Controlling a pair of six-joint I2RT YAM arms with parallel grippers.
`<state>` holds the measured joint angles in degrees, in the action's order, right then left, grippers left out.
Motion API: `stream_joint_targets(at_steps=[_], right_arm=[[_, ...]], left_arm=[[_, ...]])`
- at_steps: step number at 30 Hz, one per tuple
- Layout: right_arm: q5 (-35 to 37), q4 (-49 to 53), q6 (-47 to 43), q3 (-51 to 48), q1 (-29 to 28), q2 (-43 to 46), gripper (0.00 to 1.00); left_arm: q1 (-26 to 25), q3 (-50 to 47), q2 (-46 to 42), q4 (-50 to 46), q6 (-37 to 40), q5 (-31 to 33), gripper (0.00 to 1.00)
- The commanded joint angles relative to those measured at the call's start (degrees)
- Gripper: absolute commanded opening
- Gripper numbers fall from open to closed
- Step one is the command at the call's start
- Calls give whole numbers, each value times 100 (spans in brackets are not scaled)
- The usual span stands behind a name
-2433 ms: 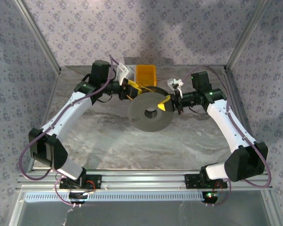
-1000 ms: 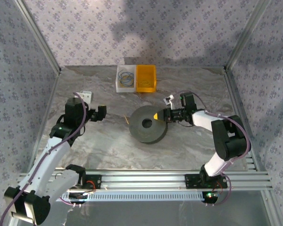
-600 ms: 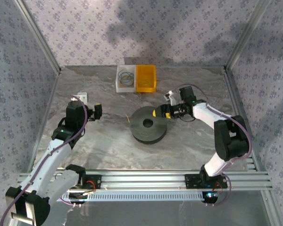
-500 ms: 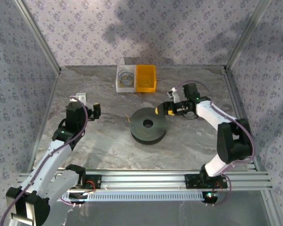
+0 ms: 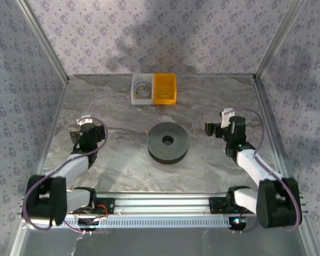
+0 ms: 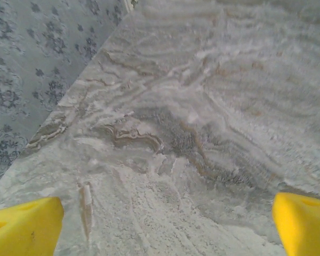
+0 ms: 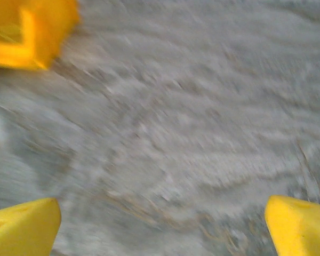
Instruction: Wrap the cables
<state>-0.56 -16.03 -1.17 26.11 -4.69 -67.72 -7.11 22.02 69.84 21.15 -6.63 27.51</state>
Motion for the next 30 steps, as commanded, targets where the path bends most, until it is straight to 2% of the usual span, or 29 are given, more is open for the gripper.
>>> stream_joint_targets(at_steps=[1,5,8,9,10,13,14,16,18,30], right_arm=[[778,-1540,-389,-150,42,-384,100],[516,-1988,-388,-220,280,-913,100],[361,-2412,-162,-229,516,-1455,100],[358,-2579,-79,-242,583,-1647,100],[344,-2690,-25,-221,628,-1868,100],[199,-2954,-41,-332,669,-1947,100],[178,-2925,-33,-322,679,-1949,100],[166,-2928,-28,-321,689,-1946,100],[195,-2923,-41,-325,672,-1949,100],[218,-2933,-59,-343,653,-1935,100]], left_arm=[[83,164,555,1109,336,18,100],[303,418,972,1217,405,-383,100],[494,318,1442,2013,296,-975,100],[520,230,1729,2588,395,-1083,100],[540,213,1650,2333,337,-1263,100],[643,-94,1921,3288,269,-1280,100],[656,31,1777,2712,219,-1325,100],[676,-24,1868,3044,268,-1387,100],[676,29,1779,2761,238,-1393,100],[655,22,1796,2807,275,-1374,100]])
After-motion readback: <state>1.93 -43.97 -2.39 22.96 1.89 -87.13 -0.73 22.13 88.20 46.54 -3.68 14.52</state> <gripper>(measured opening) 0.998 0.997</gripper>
